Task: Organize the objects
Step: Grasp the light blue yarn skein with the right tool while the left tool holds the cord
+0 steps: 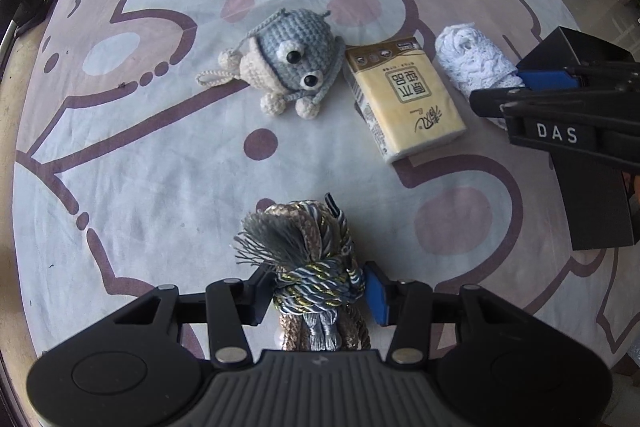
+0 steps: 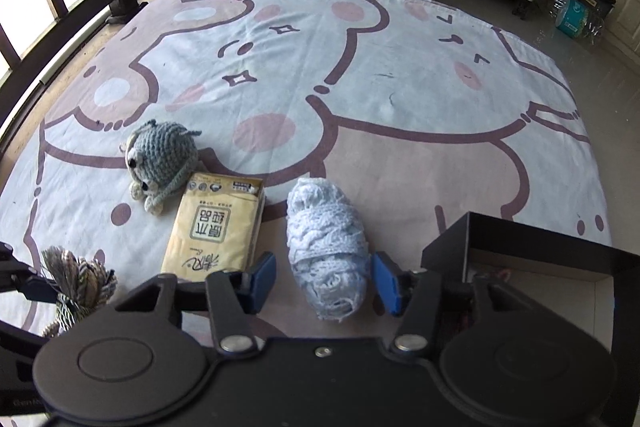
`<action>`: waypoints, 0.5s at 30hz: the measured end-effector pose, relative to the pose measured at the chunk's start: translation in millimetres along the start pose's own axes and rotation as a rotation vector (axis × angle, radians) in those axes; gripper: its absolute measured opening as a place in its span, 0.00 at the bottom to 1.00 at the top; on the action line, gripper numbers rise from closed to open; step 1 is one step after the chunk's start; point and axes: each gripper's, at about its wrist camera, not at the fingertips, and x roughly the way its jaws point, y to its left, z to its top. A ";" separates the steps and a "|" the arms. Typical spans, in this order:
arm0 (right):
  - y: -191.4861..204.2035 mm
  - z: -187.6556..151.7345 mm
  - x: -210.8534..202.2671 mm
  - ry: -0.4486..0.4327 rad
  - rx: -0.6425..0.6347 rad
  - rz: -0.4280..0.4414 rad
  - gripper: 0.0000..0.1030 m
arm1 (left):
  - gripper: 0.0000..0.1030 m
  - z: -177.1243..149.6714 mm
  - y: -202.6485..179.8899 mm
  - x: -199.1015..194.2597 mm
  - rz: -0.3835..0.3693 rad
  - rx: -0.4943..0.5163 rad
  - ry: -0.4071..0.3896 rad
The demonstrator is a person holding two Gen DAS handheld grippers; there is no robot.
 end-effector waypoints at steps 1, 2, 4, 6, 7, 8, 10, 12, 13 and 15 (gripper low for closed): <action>-0.4 -1.1 1.1 0.014 0.006 -0.008 0.41 | 0.48 -0.4 0.7 0.4 -0.004 -0.005 0.000; -0.8 -1.9 0.5 0.019 0.012 -0.015 0.36 | 0.48 -0.4 1.9 0.5 -0.009 -0.014 0.000; -3.8 -2.9 -2.9 0.034 0.053 -0.011 0.34 | 0.48 -10.8 -1.7 -5.2 -0.017 -0.041 -0.002; -8.1 -5.2 -6.9 0.063 0.122 0.001 0.32 | 0.48 -11.2 0.2 -5.8 -0.021 -0.061 0.001; -9.1 -7.2 -8.9 0.079 0.148 0.003 0.32 | 0.48 -11.4 0.7 -6.1 -0.022 -0.066 0.003; -9.4 -10.0 -11.4 0.093 0.170 0.007 0.32 | 0.48 -12.0 1.7 -6.1 -0.022 -0.075 0.005; -10.8 -15.2 -16.0 0.116 0.212 0.022 0.31 | 0.48 -14.4 2.9 -5.8 -0.024 -0.089 0.013; -11.8 -20.6 -20.9 0.142 0.266 0.043 0.31 | 0.48 -15.2 4.0 -5.1 -0.025 -0.105 0.022; -11.9 -22.8 -23.0 0.155 0.289 0.053 0.31 | 0.48 -16.5 4.4 -5.8 -0.024 -0.115 0.025; -10.6 -28.1 -27.6 0.185 0.330 0.072 0.31 | 0.48 -17.4 5.8 -6.2 -0.024 -0.130 0.027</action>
